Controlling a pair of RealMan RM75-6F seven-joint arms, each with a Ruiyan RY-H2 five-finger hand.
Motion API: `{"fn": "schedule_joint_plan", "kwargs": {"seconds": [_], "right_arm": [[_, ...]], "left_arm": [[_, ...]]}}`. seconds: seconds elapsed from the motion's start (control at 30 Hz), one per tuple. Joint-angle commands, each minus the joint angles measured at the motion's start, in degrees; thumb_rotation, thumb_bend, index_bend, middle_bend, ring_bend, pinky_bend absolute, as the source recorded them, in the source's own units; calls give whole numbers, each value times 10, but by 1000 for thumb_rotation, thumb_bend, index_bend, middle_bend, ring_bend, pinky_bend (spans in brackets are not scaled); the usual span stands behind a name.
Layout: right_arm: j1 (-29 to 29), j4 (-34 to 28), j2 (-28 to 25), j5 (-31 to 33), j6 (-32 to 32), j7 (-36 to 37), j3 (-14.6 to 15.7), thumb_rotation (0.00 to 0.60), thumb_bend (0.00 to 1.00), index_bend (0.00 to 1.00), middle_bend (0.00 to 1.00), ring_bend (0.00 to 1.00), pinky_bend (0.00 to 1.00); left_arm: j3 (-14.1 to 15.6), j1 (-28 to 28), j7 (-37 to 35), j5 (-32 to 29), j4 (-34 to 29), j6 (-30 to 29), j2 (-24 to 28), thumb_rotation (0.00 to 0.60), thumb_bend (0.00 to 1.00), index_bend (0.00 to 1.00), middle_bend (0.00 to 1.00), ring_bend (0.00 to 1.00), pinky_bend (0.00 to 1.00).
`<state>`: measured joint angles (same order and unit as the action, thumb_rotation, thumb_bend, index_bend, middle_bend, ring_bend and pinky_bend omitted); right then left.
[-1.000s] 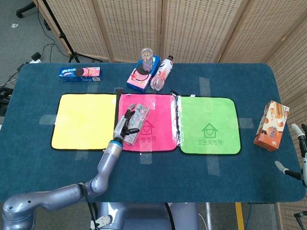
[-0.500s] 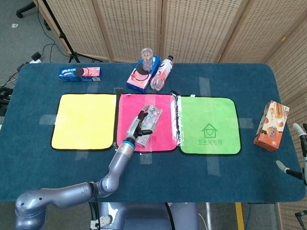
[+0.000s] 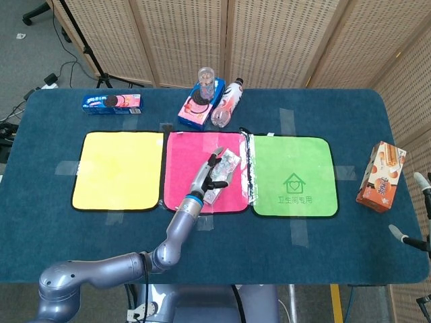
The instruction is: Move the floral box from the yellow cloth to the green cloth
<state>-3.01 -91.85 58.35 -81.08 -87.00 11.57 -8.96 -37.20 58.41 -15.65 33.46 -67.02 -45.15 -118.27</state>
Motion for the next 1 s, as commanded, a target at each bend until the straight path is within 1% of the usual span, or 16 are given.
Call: {"fn": "schedule_joint_plan", "kwargs": {"seconds": [0.03, 0.13, 0.27, 0.4, 0.5, 0.53, 0.6, 0.67, 0.8, 0.87, 0.9, 1.0], "right_arm": [[0, 0, 0, 0, 0, -1, 0, 600, 0, 0, 0, 0, 0], [0, -1, 1, -2, -1, -3, 1, 600, 0, 0, 0, 0, 0], [-1, -1, 4, -6, -1, -13, 3, 600, 0, 0, 0, 0, 0], [-6, -5, 12, -10, 3, -35, 5, 600, 0, 0, 0, 0, 0], [-16, -11, 19, -14, 9, -62, 5, 600, 0, 0, 0, 0, 0], [-18, -12, 20, -15, 11, -70, 5, 600, 0, 0, 0, 0, 0], [-29, -17, 19, -22, 19, -97, 3, 600, 0, 0, 0, 0, 0], [-35, -21, 17, -26, 23, -109, 2, 600, 0, 0, 0, 0, 0], [-61, -38, 4, -40, 45, -141, -4, 600, 0, 0, 0, 0, 0], [-75, -49, -5, -47, 64, -142, -5, 600, 0, 0, 0, 0, 0], [-87, -57, -12, -52, 80, -138, -6, 600, 0, 0, 0, 0, 0], [-124, -67, -22, -81, 124, -116, -4, 600, 0, 0, 0, 0, 0]], "left_arm": [[-1, -16, -8, 12, -24, -8, 13, 600, 478, 0, 0, 0, 0], [4, -40, -12, 37, -64, -23, 39, 600, 480, 0, 0, 0, 0], [24, -78, 7, 74, -125, -45, 96, 600, 483, 0, 0, 0, 0], [44, -122, 22, 110, -186, -55, 172, 600, 479, 0, 0, 0, 0], [70, -160, 54, 142, -229, -58, 256, 600, 478, 0, 0, 0, 0], [75, -168, 57, 147, -237, -58, 274, 600, 478, 0, 0, 0, 0], [85, -192, 66, 165, -251, -69, 317, 600, 484, 0, 0, 0, 0], [90, -203, 64, 174, -258, -71, 338, 600, 496, 0, 0, 0, 0], [111, -239, 65, 193, -270, -74, 404, 600, 515, 0, 0, 0, 0], [121, -256, 62, 204, -274, -77, 430, 600, 515, 0, 0, 0, 0], [131, -271, 58, 218, -276, -84, 448, 600, 516, 0, 0, 0, 0], [158, -312, 45, 261, -270, -121, 478, 600, 516, 0, 0, 0, 0]]}}
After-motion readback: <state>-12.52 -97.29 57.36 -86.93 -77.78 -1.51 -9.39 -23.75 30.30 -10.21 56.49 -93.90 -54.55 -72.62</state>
